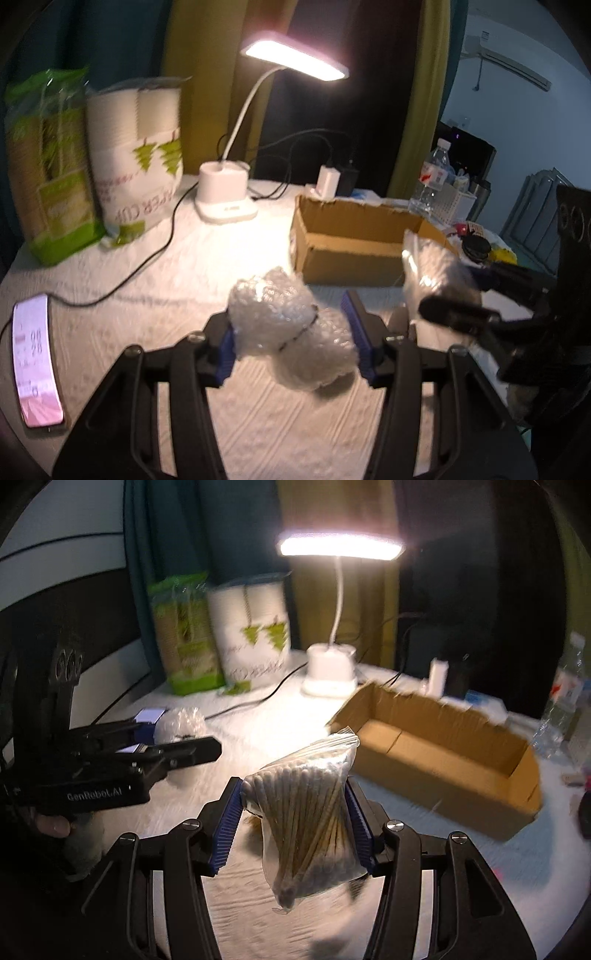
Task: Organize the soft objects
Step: 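Carry both bags into the cardboard box and open both tools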
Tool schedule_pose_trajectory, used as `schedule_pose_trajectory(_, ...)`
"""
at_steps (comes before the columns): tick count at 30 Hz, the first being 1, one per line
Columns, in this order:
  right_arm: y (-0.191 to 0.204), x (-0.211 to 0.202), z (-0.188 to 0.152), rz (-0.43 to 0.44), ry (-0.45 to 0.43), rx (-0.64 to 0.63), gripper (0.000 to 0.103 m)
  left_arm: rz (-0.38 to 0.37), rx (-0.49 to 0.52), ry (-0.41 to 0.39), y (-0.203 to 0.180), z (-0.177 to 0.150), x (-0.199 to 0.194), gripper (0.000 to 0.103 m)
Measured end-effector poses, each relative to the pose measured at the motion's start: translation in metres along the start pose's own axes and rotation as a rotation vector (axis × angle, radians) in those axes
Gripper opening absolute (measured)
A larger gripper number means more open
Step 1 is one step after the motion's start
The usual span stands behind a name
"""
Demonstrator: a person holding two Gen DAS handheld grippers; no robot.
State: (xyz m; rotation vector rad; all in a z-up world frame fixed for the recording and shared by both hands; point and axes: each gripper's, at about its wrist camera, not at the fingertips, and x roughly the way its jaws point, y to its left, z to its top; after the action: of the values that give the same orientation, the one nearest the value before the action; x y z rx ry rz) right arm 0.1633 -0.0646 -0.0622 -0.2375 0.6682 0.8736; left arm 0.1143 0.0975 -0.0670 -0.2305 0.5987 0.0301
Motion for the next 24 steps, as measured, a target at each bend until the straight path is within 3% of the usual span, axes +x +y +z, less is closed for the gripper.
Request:
schedule_pose_trajectory(12, -0.099, -0.003, 0.024, -0.191, -0.044, 0.046, 0.057, -0.061, 0.066, -0.064, -0.049, 0.056, 0.048, 0.053)
schedule_pose_trajectory(24, -0.160, 0.023, 0.019, -0.254, 0.006, 0.121, 0.057, -0.140, 0.071, -0.024, -0.085, 0.076, 0.114, 0.053)
